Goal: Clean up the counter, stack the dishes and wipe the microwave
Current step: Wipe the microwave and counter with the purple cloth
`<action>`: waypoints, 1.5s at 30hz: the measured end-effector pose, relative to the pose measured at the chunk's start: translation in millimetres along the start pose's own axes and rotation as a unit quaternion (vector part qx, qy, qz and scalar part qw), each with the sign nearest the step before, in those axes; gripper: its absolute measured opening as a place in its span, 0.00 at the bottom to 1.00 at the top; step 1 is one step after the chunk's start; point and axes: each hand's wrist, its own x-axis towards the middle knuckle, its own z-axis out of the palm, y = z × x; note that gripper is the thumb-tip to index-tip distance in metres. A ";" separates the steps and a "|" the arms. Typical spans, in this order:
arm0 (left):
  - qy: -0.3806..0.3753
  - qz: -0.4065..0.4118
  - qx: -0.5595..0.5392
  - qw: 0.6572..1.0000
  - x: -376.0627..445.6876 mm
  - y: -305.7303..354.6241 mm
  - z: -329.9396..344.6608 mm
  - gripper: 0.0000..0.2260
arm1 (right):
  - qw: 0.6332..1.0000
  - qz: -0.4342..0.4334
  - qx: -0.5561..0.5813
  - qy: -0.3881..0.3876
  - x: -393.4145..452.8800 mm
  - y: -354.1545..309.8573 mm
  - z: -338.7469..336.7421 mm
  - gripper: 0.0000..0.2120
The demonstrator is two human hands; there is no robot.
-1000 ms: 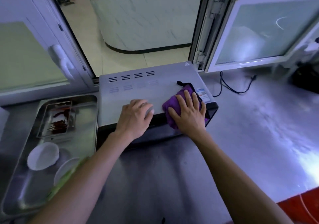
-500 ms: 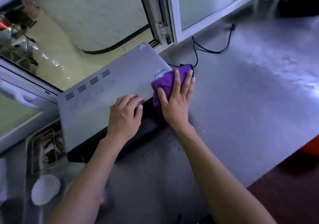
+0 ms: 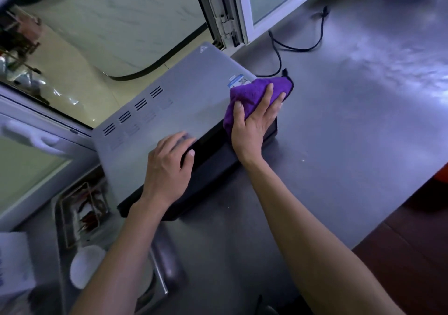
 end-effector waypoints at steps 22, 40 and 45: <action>-0.003 0.057 -0.049 0.997 -117.6 -139.3 -50.8 0.20 | 0.987 0.097 0.109 -0.071 -286.1 24.7 139.0 0.38; -0.049 0.123 0.026 0.991 -58.5 -68.1 -24.0 0.19 | 0.974 0.156 0.152 -0.058 -183.2 33.5 87.0 0.36; -0.053 0.150 0.030 0.987 -18.9 -17.3 -4.9 0.21 | 0.971 0.160 0.167 -0.057 -115.1 37.2 48.7 0.36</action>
